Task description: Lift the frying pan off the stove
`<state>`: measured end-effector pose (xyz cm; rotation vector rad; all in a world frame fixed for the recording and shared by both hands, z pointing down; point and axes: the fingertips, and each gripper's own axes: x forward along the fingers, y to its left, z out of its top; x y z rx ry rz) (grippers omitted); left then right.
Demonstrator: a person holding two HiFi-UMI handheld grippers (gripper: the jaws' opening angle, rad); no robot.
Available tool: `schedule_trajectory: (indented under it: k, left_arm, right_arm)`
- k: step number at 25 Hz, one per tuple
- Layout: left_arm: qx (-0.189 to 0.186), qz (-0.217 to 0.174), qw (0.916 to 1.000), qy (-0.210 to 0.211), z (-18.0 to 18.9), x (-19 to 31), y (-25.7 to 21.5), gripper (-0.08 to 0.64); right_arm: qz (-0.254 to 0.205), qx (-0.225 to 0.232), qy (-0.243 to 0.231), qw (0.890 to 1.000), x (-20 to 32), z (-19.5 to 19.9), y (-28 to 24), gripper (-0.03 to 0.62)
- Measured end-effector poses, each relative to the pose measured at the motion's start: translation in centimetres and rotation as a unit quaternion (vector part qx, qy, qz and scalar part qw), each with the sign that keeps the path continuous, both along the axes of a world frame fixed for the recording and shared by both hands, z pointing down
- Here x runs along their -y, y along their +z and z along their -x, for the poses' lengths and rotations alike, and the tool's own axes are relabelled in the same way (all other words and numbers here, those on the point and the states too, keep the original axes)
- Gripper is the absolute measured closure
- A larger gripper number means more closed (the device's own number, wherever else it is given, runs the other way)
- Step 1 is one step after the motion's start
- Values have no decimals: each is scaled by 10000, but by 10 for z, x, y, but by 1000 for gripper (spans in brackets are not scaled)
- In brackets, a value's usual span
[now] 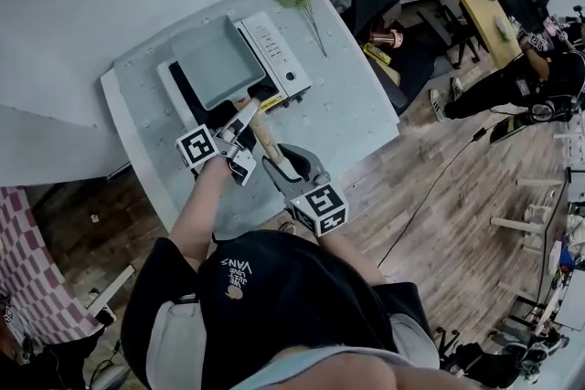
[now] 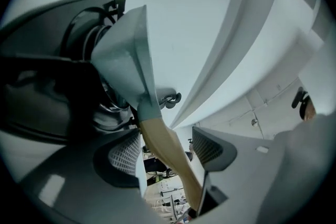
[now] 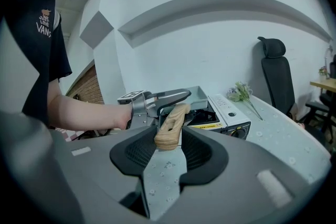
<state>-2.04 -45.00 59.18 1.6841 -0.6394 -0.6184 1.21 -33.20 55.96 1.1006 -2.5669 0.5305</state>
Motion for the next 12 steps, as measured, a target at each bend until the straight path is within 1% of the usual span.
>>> schedule_trajectory:
  k: [2,3,5,7,11,12]
  left_arm:
    - [-148,98,9998,10,-4,4,-2,275]
    - [-151,118,9998,34,-6,6,-2,275]
    - [-72,124,9999,91,-10,9,-1,281]
    - [32,185,9998,121,-12,11,1,336]
    - [99,471,9985,262,-17,7,1,349]
    - [192,447,9983,310,-18,7,2,354]
  right_arm:
    - [21,-49,-14,10000,-1,-1,2,440]
    - [29,-56,-21,10000,-1,-1,2,440]
    - [36,-37,-18,10000,0,0,1,439]
    - [65,-36,-4,10000,0,-1,1,440]
    - [146,13,-12,9999,-2,-5,5,442]
    - [152,43,-8,9999,-1,-5,5,442]
